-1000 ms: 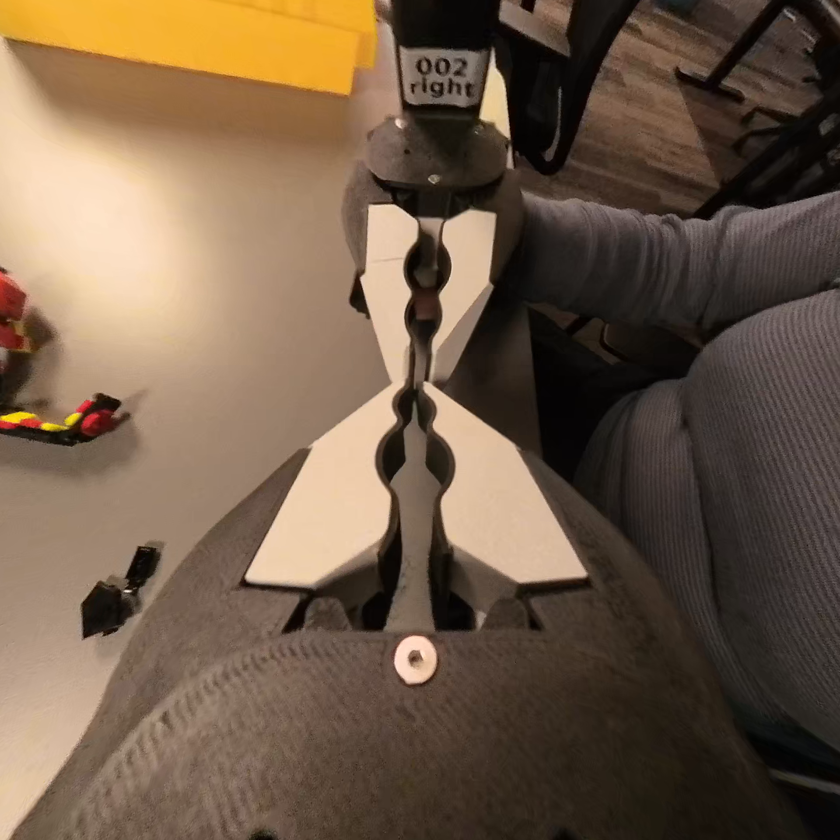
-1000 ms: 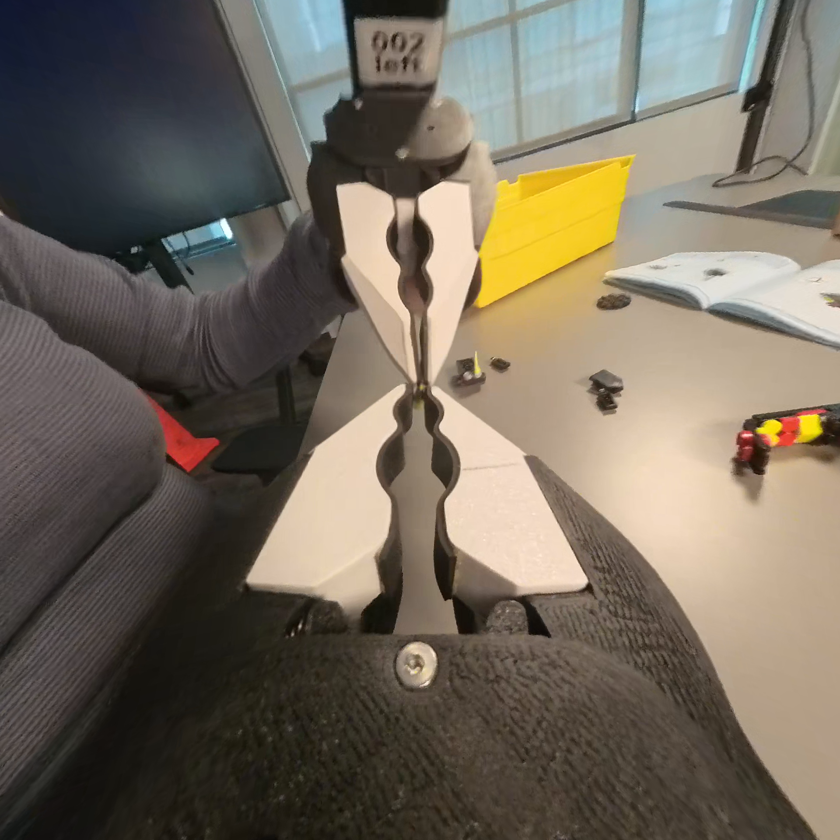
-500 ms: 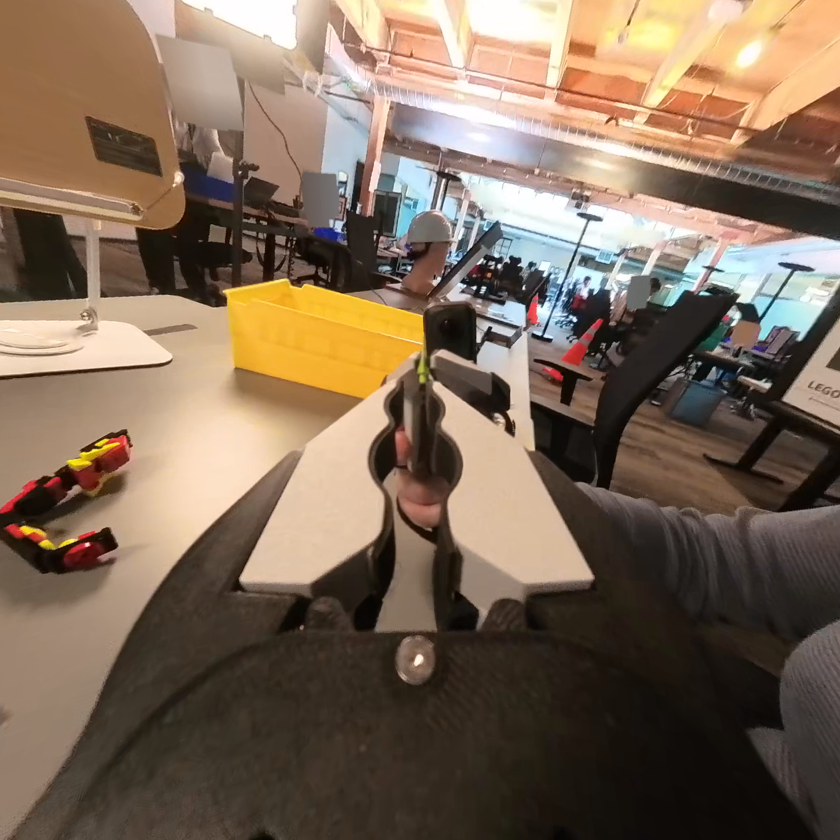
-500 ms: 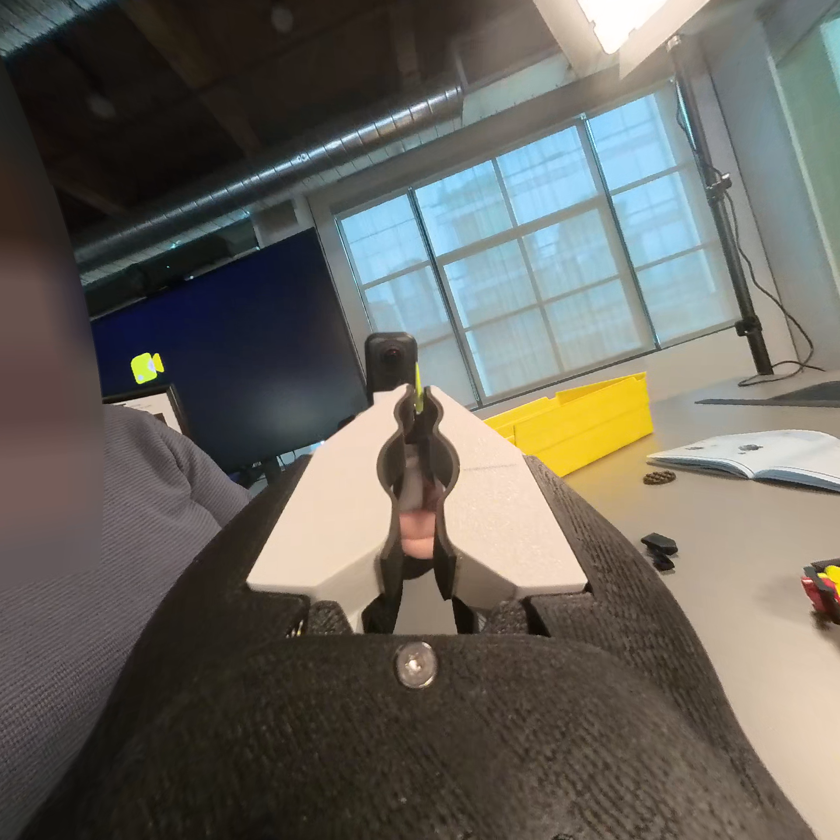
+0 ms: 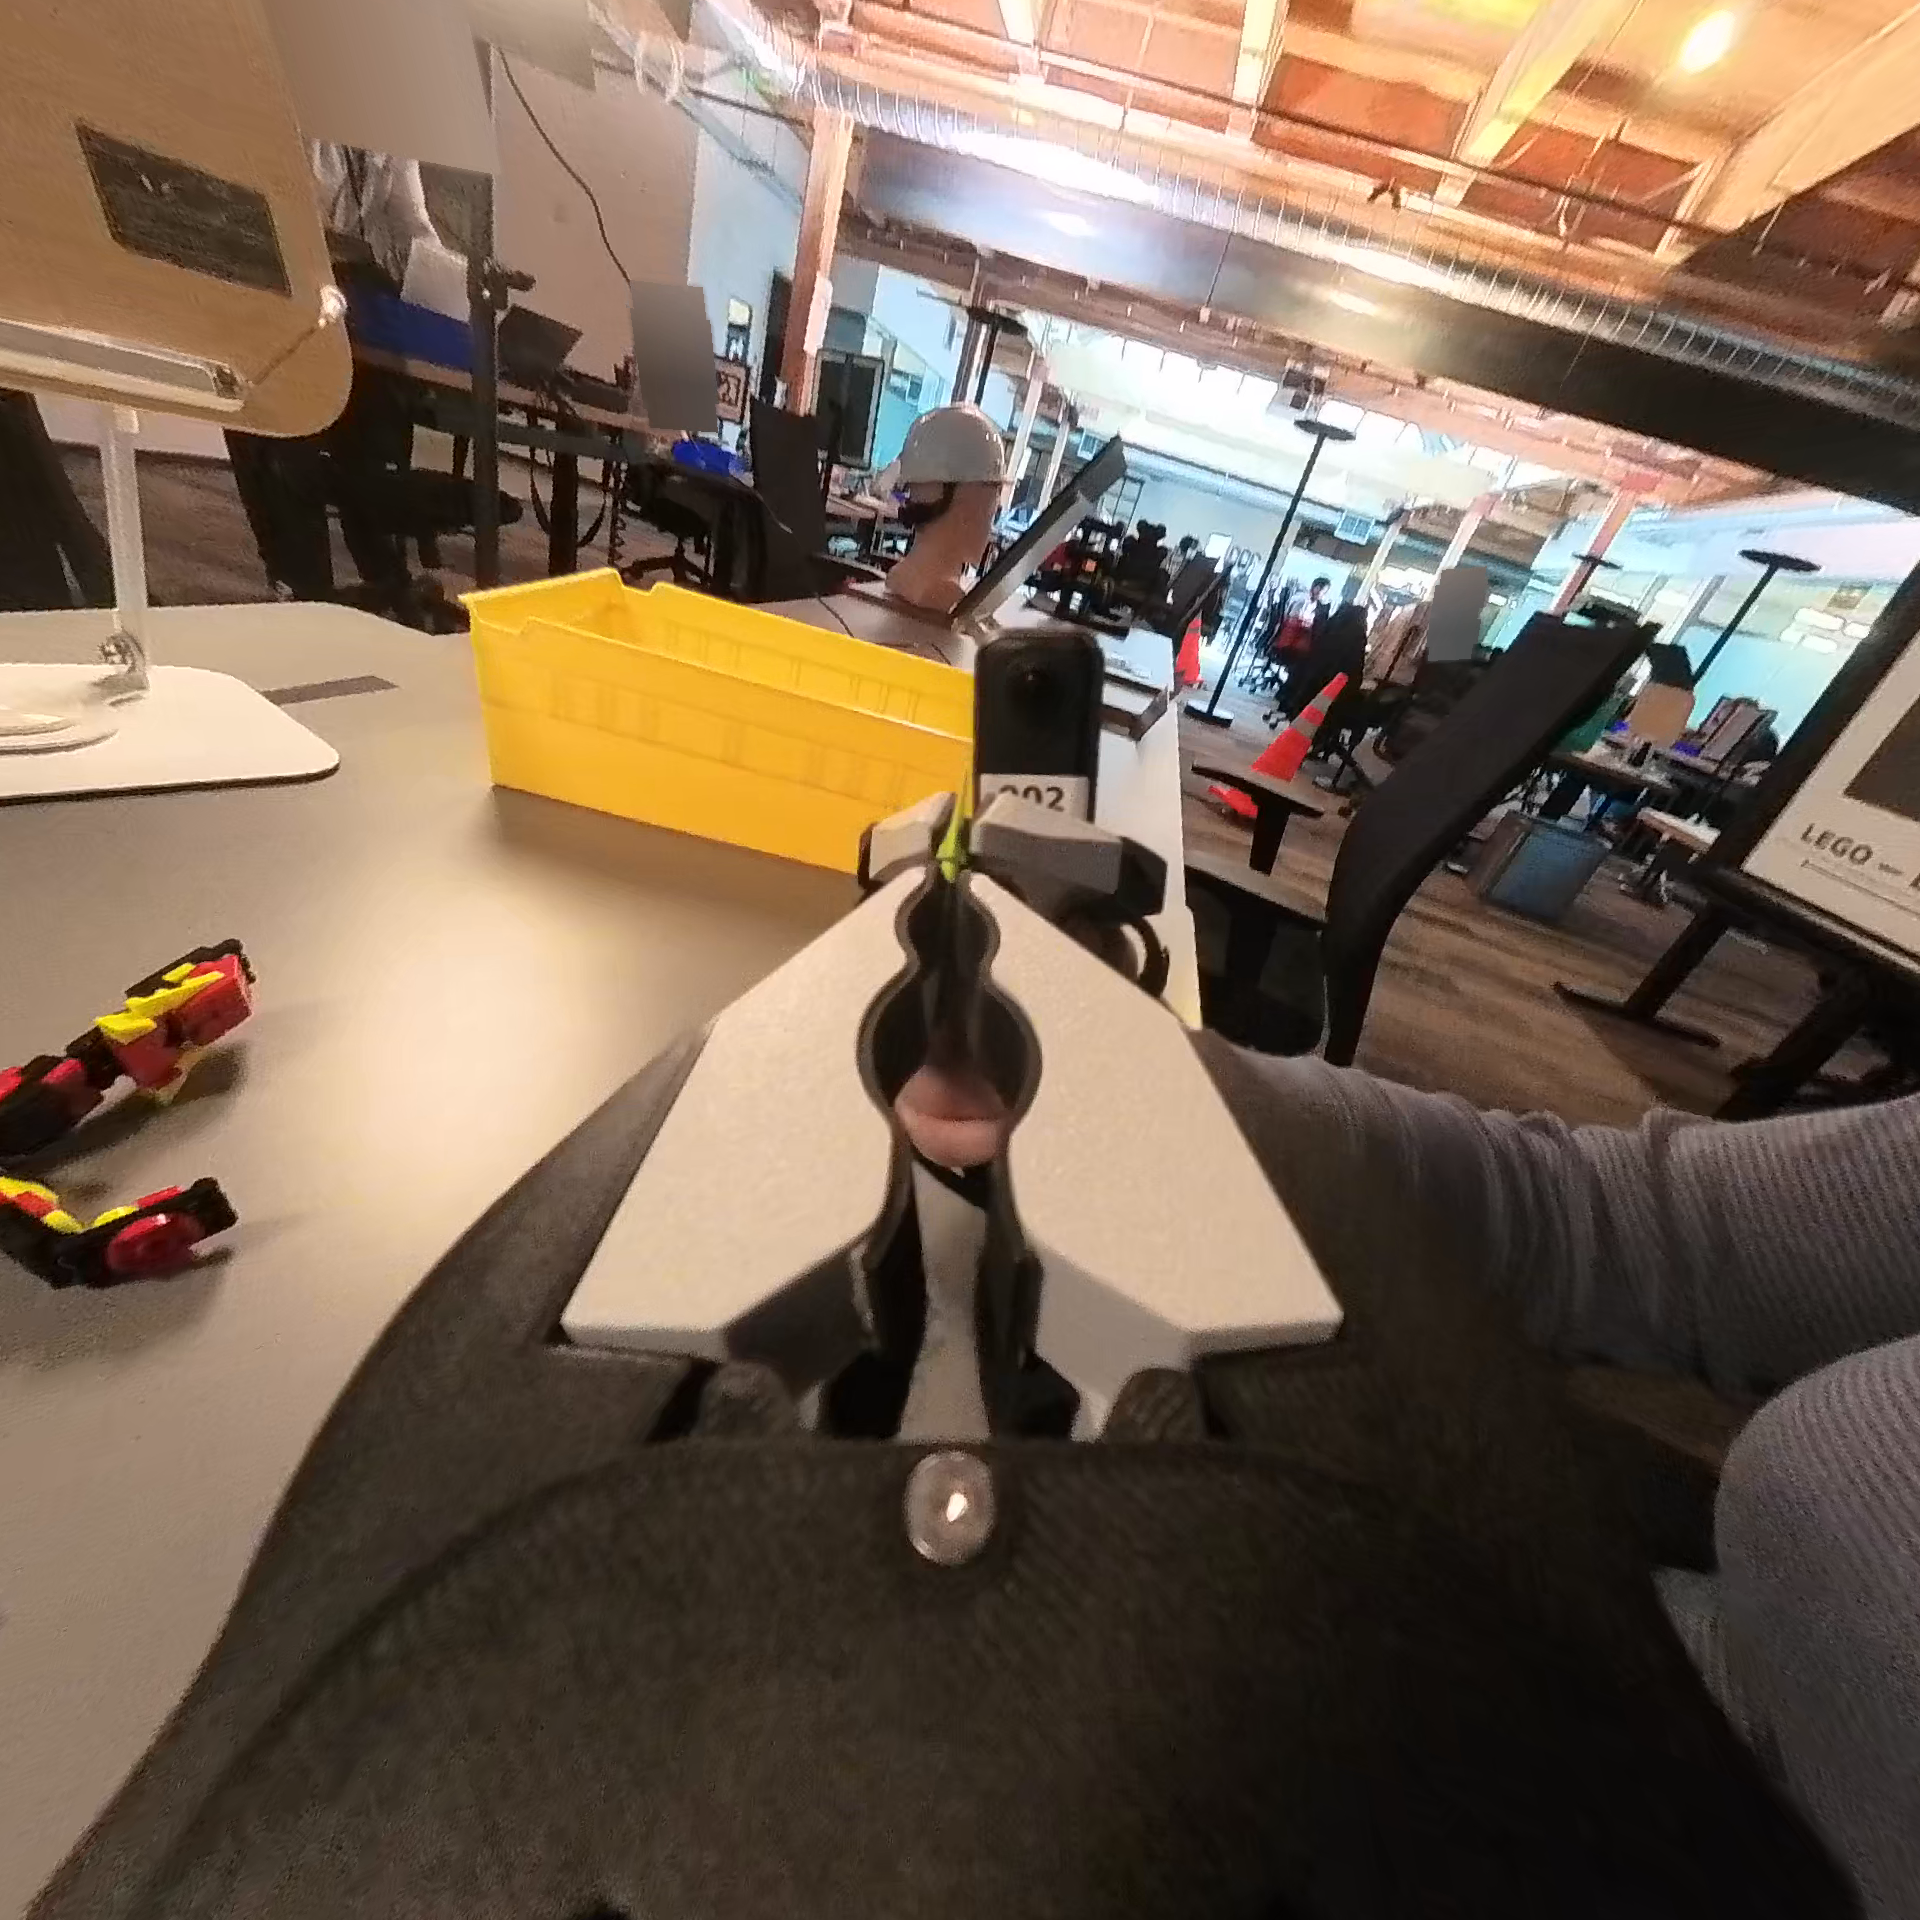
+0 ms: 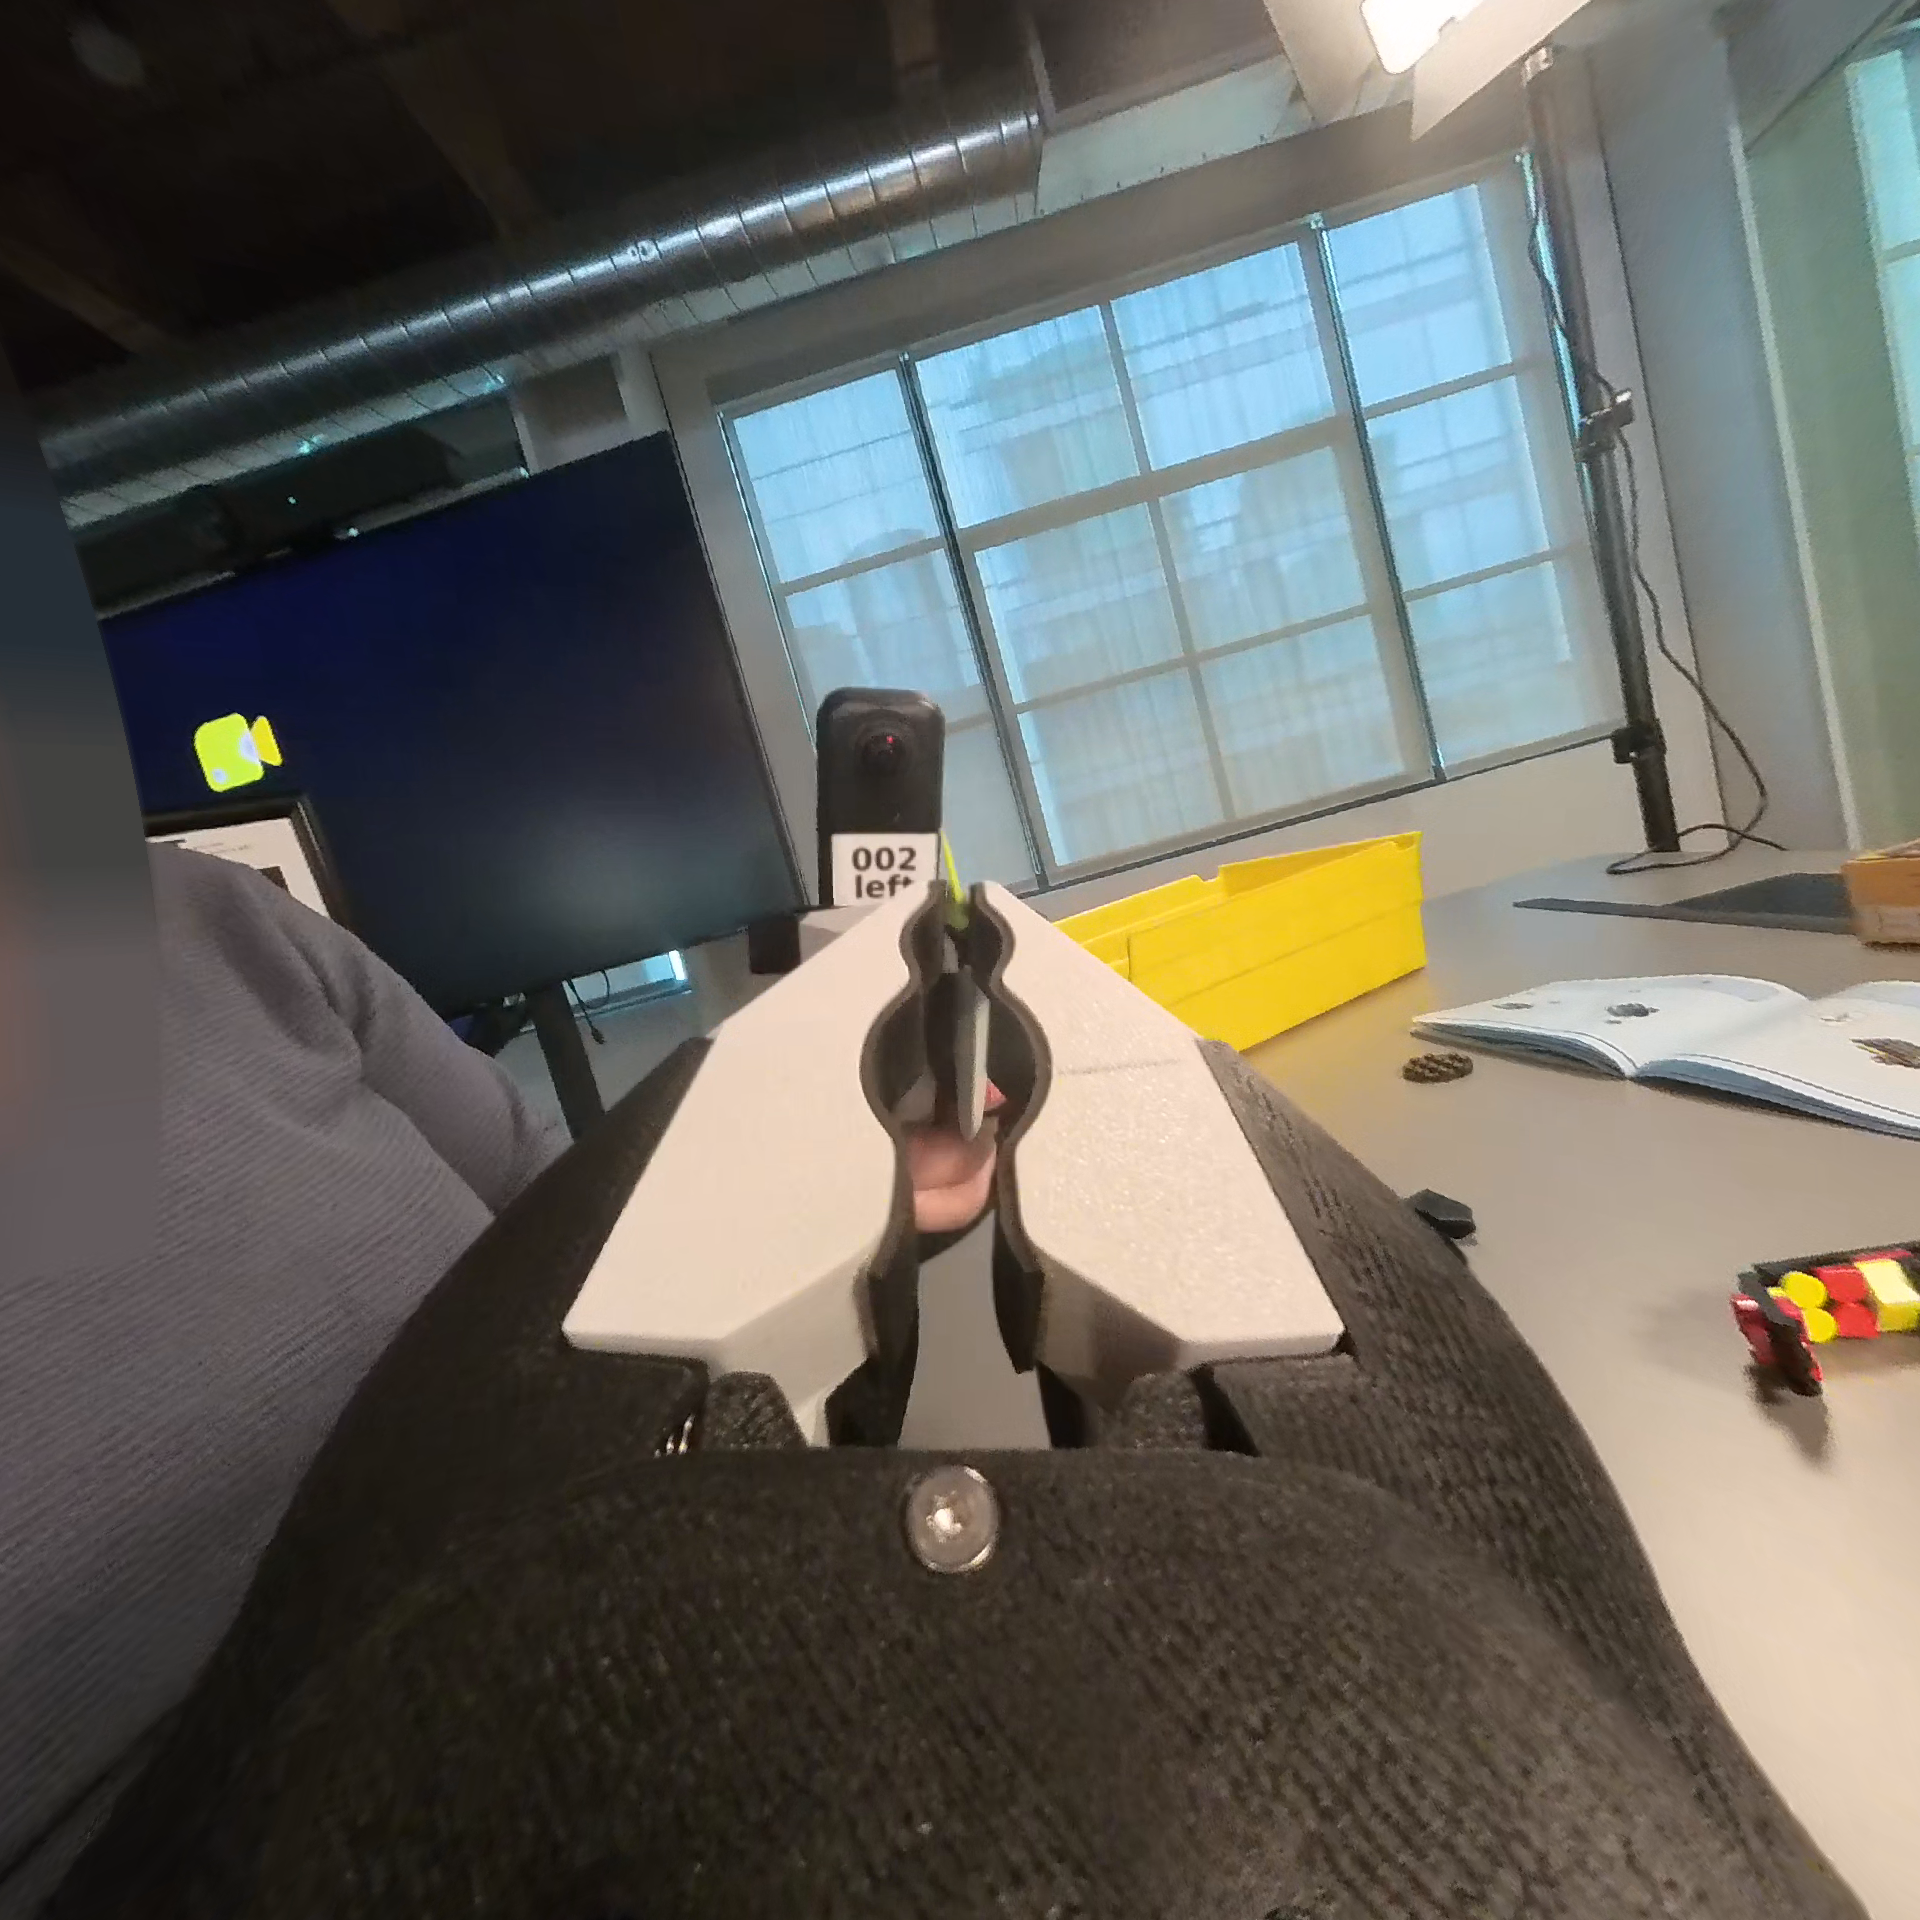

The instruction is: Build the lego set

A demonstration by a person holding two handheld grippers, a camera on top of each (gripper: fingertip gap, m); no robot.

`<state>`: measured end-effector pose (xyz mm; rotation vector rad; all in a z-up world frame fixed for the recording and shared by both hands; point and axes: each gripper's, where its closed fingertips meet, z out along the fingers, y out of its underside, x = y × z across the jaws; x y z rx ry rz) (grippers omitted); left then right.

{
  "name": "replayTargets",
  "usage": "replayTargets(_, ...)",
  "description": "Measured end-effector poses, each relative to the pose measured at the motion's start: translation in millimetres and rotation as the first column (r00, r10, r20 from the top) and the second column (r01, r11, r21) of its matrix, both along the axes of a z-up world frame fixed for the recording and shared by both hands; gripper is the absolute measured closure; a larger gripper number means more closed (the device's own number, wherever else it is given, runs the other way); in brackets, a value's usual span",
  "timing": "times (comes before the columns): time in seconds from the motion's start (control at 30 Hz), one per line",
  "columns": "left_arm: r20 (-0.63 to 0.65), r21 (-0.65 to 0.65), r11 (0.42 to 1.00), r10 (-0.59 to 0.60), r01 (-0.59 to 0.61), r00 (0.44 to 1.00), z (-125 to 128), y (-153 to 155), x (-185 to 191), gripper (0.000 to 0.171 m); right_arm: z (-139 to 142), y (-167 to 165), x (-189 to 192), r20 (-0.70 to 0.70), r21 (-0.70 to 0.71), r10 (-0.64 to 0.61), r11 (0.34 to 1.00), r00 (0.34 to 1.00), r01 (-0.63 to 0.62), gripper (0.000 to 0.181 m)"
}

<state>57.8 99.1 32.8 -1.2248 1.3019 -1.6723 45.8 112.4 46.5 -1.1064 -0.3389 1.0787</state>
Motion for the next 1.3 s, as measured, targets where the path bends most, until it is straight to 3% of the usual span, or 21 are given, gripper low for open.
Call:
replayTargets(0.23, -0.075, 0.036, 0.998, -0.044, 0.047, 0.996, -8, -2, -5, 0.171, -1, -7, -3, 0.02, -0.009, 0.069, 0.998, 0.997, -0.069, 0.18)
replayTargets(0.77, -0.13, 0.025, 0.997, -0.071, 0.074, 0.989, -17, -3, -9, 0.171, -13, 0, -9, 0.143, -0.033, 0.016, 0.999, 0.99, -0.011, 0.181)
replayTargets(0.8, -0.141, 0.055, 0.996, -0.065, 0.074, 0.988, -19, -2, -13, 0.168, -15, 1, -10, 0.148, -0.047, 0.019, 0.999, 0.989, -0.012, 0.181)
replayTargets(0.9, -0.192, 0.239, 0.971, 0.035, 0.012, 0.981, -34, 19, -37, 0.124, -17, 4, -6, 0.133, -0.075, 0.013, 0.997, 0.991, -0.003, 0.181)
replayTargets(0.97, -0.245, 0.413, 0.906, 0.21, -0.094, 0.947, -53, 57, -61, 0.104, -18, 6, -4, 0.13, -0.087, 0.01, 0.996, 0.992, 0.001, 0.181)
replayTargets(1.03, -0.317, 0.516, 0.841, 0.364, -0.163, 0.876, -74, 97, -88, 0.096, -21, 8, -7, 0.136, -0.106, 0.02, 0.994, 0.99, -0.005, 0.181)
replayTargets(1.13, -0.421, 0.518, 0.848, 0.371, -0.117, 0.828, -97, 117, -115, 0.094, -30, 13, -14, 0.162, -0.145, 0.035, 0.989, 0.986, -0.012, 0.181)
replayTargets(1.3, -0.572, 0.59, 0.805, 0.356, 0.069, 0.739, -142, 135, -136, 0.1, -42, 19, -21, 0.195, -0.19, 0.047, 0.982, 0.98, -0.009, 0.181)
